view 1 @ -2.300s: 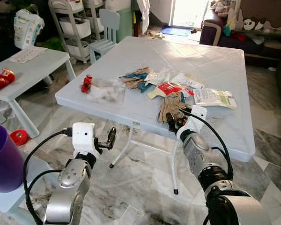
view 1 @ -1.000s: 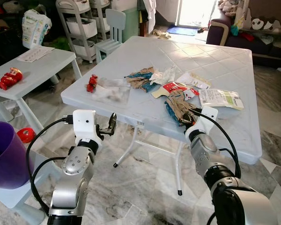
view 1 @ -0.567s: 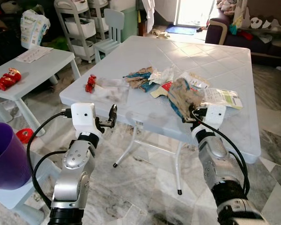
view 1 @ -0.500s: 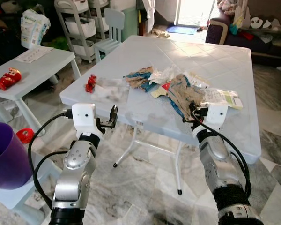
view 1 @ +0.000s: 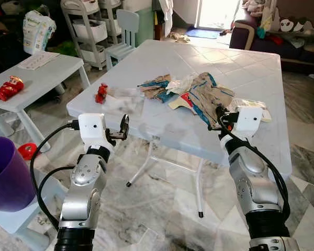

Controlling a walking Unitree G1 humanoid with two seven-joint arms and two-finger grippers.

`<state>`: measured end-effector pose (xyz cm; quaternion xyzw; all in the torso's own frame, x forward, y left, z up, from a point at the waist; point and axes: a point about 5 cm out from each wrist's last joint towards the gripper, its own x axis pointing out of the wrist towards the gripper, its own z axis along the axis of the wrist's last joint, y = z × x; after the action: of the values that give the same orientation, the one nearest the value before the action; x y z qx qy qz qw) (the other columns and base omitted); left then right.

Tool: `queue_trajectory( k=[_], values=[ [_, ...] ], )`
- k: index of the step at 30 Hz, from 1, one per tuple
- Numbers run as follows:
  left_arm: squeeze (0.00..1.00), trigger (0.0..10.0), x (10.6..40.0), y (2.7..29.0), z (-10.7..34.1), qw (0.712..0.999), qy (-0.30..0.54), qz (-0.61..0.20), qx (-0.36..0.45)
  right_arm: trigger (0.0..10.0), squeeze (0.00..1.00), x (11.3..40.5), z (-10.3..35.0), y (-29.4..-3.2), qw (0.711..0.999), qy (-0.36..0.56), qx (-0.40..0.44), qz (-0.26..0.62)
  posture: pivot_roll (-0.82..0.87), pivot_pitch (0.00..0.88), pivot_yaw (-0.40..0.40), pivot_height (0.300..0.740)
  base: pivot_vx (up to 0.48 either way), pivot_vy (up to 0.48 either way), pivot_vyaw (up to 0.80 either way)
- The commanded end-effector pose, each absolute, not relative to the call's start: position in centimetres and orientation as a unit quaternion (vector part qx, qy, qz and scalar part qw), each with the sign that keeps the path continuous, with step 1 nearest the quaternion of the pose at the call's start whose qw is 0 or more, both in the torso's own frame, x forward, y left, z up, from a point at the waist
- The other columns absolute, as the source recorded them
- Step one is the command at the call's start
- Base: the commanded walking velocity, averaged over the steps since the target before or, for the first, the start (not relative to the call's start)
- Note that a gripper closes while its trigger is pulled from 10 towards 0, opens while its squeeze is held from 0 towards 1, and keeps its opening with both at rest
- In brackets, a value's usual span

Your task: Picking trash to rubbish bin

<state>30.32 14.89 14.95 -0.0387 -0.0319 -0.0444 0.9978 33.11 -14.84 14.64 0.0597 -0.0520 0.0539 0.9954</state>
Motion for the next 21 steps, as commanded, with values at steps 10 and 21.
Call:
queue_trajectory(
  k=[10,21],
  values=[
    [0.0,10.0,30.64,14.56,15.04,0.998,-0.038,-0.048,-0.034,0.0,0.0,33.22,15.32,-14.32,0.995,-0.053,0.054,0.067,0.05,0.0,0.0,0.74,0.321,0.0,0.0],
    [0.0,10.0,30.61,14.48,14.81,0.998,-0.036,-0.047,-0.033,0.0,0.0,33.41,15.4,-14.19,0.995,-0.052,0.051,0.073,0.05,0.0,-0.006,0.74,0.324,0.0,0.0]
  ],
)
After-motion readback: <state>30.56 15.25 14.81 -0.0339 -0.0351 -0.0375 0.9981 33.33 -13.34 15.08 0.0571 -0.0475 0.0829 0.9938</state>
